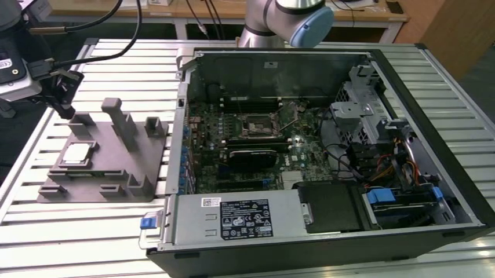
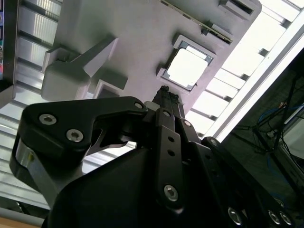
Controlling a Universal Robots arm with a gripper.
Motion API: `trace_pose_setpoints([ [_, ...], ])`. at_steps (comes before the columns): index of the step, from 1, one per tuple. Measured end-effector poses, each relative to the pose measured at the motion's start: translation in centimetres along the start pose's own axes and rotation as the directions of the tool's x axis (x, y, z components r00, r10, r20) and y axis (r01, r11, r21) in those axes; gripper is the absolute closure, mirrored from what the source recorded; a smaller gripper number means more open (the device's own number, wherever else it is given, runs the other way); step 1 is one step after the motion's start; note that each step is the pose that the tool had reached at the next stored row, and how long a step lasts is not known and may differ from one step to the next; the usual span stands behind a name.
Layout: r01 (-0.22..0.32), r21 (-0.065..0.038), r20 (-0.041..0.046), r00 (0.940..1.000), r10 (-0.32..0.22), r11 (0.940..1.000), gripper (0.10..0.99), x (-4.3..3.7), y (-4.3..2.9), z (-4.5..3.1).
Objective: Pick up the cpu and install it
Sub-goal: 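Pick up the cpu and move it towards the insertion slot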
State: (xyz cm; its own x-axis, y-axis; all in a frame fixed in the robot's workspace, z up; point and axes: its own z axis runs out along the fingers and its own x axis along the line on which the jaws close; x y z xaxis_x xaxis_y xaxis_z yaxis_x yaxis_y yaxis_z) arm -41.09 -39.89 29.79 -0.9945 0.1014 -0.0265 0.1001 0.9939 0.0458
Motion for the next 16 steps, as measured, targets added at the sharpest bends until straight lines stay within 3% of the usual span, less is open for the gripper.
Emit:
trace_pose_setpoints([
  [16, 0.0, 0.0, -0.0001, 1.0, 0.0, 1.0, 0.98, 0.78, -0.18, 2.27],
])
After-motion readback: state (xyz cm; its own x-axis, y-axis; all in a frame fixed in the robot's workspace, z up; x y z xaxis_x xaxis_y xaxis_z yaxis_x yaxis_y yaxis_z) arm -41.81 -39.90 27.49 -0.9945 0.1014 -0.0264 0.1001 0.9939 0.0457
